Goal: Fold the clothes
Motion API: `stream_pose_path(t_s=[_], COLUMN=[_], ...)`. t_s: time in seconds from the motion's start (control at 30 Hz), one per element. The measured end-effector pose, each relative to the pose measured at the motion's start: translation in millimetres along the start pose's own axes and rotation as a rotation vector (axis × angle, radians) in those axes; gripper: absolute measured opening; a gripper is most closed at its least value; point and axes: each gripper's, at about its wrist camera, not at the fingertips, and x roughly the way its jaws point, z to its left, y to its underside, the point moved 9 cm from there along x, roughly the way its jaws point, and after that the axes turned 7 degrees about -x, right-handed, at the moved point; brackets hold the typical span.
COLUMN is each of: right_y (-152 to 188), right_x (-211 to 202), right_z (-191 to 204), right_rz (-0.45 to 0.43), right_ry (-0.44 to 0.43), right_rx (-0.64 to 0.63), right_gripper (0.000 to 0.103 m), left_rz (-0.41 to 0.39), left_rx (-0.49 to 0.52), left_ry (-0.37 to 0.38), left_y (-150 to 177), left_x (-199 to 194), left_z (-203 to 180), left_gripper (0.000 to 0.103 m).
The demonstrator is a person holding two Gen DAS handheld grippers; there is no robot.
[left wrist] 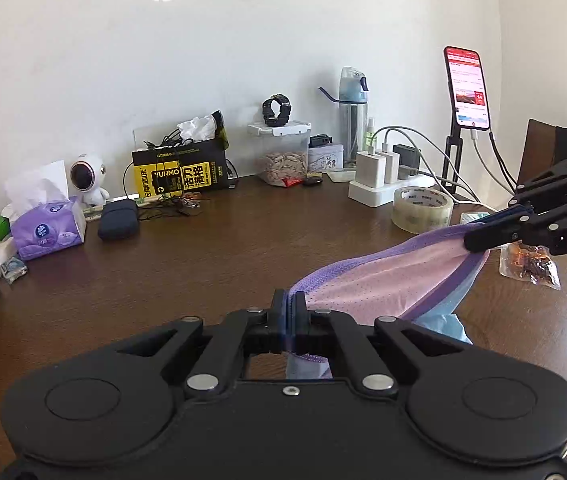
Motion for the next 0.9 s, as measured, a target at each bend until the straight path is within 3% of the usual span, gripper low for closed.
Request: stream_pose_path(t_s=[0.1, 0.2, 0.3, 0.5, 0.63, 0.77, 0.8, 0.87, 0.9], right_y=[6, 18, 32, 53, 72, 80, 75, 63, 56], right_x=[-11, -20, -20, -25, -22, -34, -37, -40, -40], right_z=[15, 39, 56, 75, 81, 96, 96, 92, 88], right_rz=[-0.033, -0.053, 0.0, 0.056, 0.128, 0.121, 0.091, 0.036, 0.014], right_ry=[-0.033, -0.087, -0.101, -0.149, -0.181, -0.281, -0.28, -0.27, -0.264], right_rx=[-0.061, -0.15, -0.213, -0.272, -0.305, -0.345, -0.336, -0.301, -0.28], right_gripper=[0.009, 0.009, 0.009, 0.009, 0.028, 0.034, 0.036, 0.038, 0.038], left_rz=[-0.015, 0.004, 0.048, 0.05, 0.082, 0.1, 0.099, 0.076, 0.063], left_rx=[0.036, 0.07, 0.075, 0.1, 0.215, 0.25, 0.25, 0.235, 0.225], left_ry=[0.013, 0.074, 0.08, 0.121, 0.177, 0.227, 0.235, 0.241, 0.243], left_y=[14, 36, 56, 72, 94, 103, 103, 93, 88], left_x=[-13, -18, -17, -32, -43, -52, -54, -57, -58], left_z=[-14, -26, -27, -29, -39, -36, -35, -30, -28], left_gripper=[0.002, 0.002, 0.002, 0.003, 0.004, 0.005, 0.007, 0.021, 0.039])
